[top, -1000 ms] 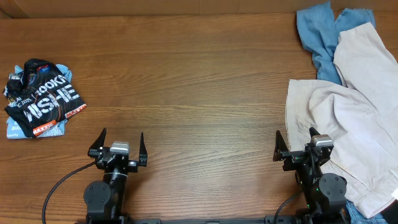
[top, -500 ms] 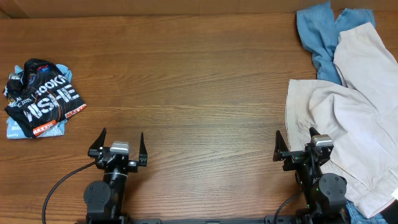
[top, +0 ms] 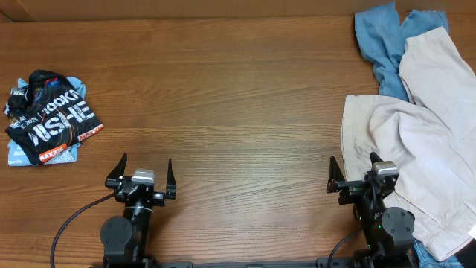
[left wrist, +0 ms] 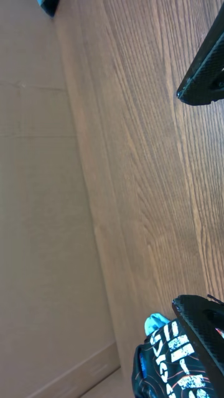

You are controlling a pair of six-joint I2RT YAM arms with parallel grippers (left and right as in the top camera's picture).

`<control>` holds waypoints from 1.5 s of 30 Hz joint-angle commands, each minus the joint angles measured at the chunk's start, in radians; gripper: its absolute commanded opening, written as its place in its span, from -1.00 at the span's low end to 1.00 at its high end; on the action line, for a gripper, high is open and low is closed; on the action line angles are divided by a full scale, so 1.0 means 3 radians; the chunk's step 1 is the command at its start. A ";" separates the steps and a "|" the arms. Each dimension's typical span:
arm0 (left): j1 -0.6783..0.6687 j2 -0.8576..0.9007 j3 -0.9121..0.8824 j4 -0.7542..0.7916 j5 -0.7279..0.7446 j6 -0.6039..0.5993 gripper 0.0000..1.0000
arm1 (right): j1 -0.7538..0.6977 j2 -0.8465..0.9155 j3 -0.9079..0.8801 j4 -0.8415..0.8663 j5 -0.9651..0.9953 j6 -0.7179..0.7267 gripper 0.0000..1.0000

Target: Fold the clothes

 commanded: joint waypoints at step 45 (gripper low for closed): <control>0.0014 0.2642 0.2743 -0.2046 0.0357 -0.0661 1.00 | -0.0020 0.3026 0.2787 -0.1549 0.0235 0.0263 1.00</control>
